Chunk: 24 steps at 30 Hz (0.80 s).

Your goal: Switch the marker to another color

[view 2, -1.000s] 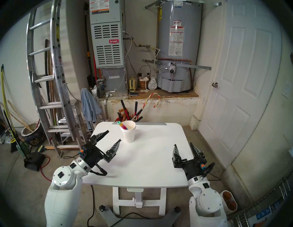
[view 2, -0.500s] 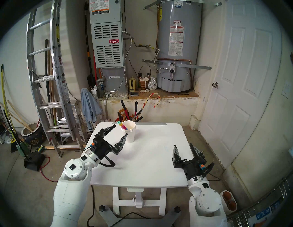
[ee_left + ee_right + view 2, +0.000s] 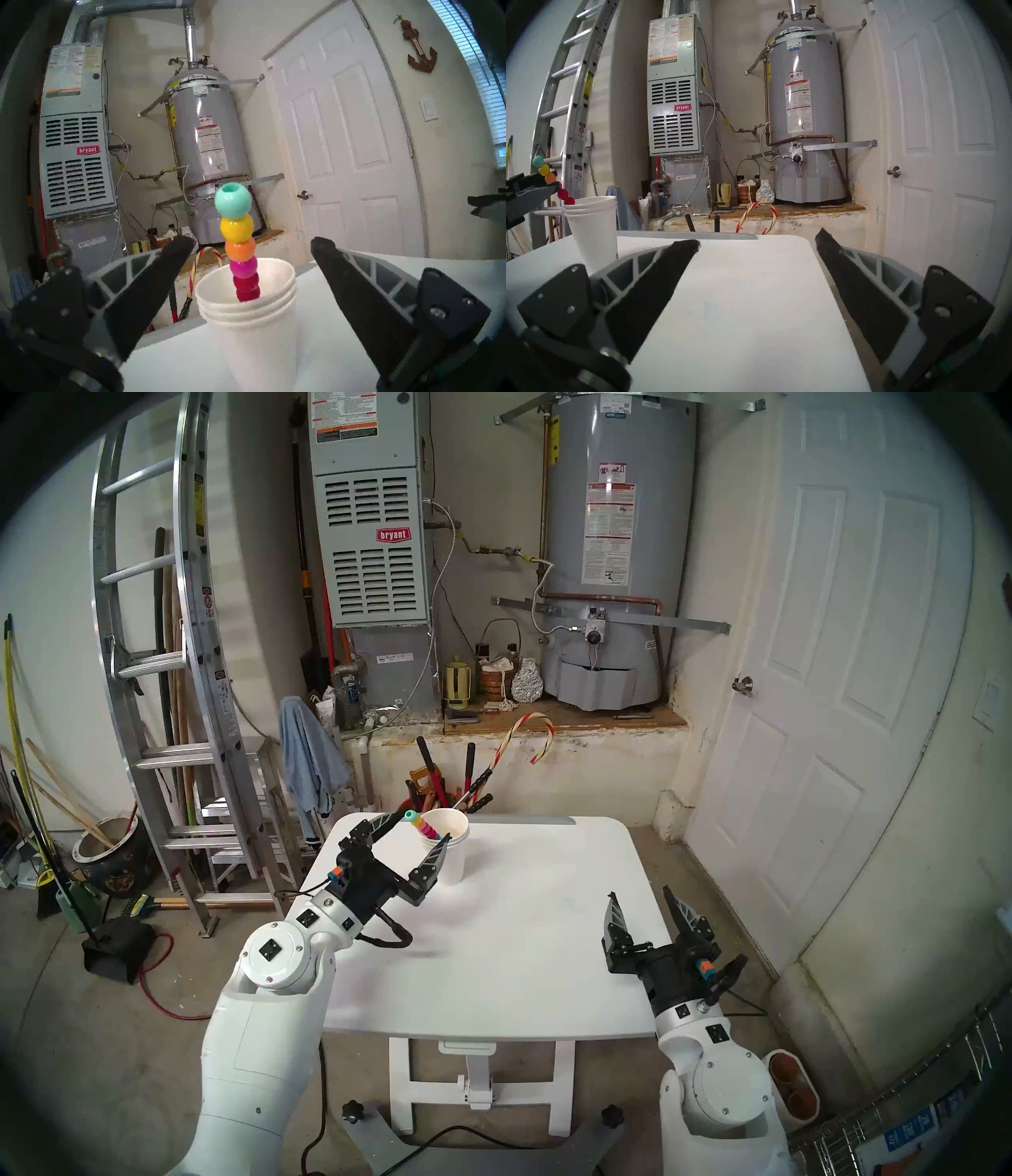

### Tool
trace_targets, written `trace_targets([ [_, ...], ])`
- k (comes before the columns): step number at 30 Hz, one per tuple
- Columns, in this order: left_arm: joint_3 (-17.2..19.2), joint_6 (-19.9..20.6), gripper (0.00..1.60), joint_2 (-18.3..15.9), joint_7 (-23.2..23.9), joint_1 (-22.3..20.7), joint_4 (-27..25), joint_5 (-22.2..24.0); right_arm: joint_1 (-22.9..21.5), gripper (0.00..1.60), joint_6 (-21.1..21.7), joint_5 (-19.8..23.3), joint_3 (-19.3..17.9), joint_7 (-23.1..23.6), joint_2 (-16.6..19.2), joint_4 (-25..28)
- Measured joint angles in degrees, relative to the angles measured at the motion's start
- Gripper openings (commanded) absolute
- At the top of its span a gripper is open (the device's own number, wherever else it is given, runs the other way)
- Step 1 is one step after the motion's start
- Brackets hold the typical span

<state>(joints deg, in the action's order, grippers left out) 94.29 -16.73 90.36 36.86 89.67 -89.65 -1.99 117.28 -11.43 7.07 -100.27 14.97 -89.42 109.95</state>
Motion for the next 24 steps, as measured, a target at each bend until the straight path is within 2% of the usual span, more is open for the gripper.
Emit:
trace_targets([
  [1, -0.04, -0.01, 1.51, 0.05, -0.02, -0.18, 0.02, 0.10, -0.02, 1.60, -0.03, 0.03, -0.08, 0.05, 0.02, -0.04],
  [2, -0.05, -0.01, 1.31, 0.06, -0.02, -0.23, 0.02, 0.13, -0.03, 1.60, -0.04, 0.05, -0.09, 0.06, 0.02, -0.06],
  [5, -0.13, 0.00, 1.29, 0.15, -0.03, -0.55, 0.05, 0.43, -0.10, 1.60, -0.10, 0.14, -0.26, 0.17, 0.05, -0.29],
  [6, -0.14, 0.01, 1.22, 0.15, -0.03, -0.58, 0.06, 0.45, -0.11, 1.60, -0.11, 0.15, -0.28, 0.18, 0.05, -0.32],
  [7, -0.17, 0.03, 0.85, 0.18, -0.03, -0.64, 0.07, 0.54, -0.15, 1.60, -0.14, 0.19, -0.34, 0.23, 0.06, -0.44],
  [8, -0.18, 0.05, 0.80, 0.19, -0.03, -0.67, 0.08, 0.59, -0.18, 1.60, -0.16, 0.22, -0.37, 0.26, 0.06, -0.51],
  [10, -0.19, 0.06, 0.87, 0.21, -0.03, -0.70, 0.16, 0.73, -0.24, 1.60, -0.20, 0.28, -0.44, 0.33, 0.07, -0.66],
  [11, -0.19, 0.07, 1.01, 0.22, -0.02, -0.70, 0.21, 0.81, -0.26, 1.60, -0.21, 0.30, -0.47, 0.36, 0.08, -0.71],
  [12, -0.19, 0.08, 1.00, 0.22, 0.02, -0.70, 0.27, 0.88, -0.29, 1.60, -0.23, 0.32, -0.50, 0.40, 0.08, -0.78],
  [14, -0.19, 0.08, 0.90, 0.22, 0.18, -0.70, 0.38, 1.03, -0.34, 1.60, -0.27, 0.36, -0.54, 0.48, 0.09, -0.92],
  [18, -0.19, 0.08, 0.90, 0.22, 0.77, -0.67, 0.57, 1.34, -0.44, 1.60, -0.33, 0.41, -0.57, 0.62, 0.10, -1.12],
  [19, -0.18, 0.08, 0.76, 0.22, 0.87, -0.67, 0.60, 1.38, -0.45, 1.60, -0.34, 0.42, -0.57, 0.64, 0.10, -1.15],
  [24, -0.08, 0.08, 0.62, 0.22, 1.48, -0.65, 0.74, 1.66, -0.53, 1.60, -0.41, 0.47, -0.61, 0.74, 0.09, -1.29],
])
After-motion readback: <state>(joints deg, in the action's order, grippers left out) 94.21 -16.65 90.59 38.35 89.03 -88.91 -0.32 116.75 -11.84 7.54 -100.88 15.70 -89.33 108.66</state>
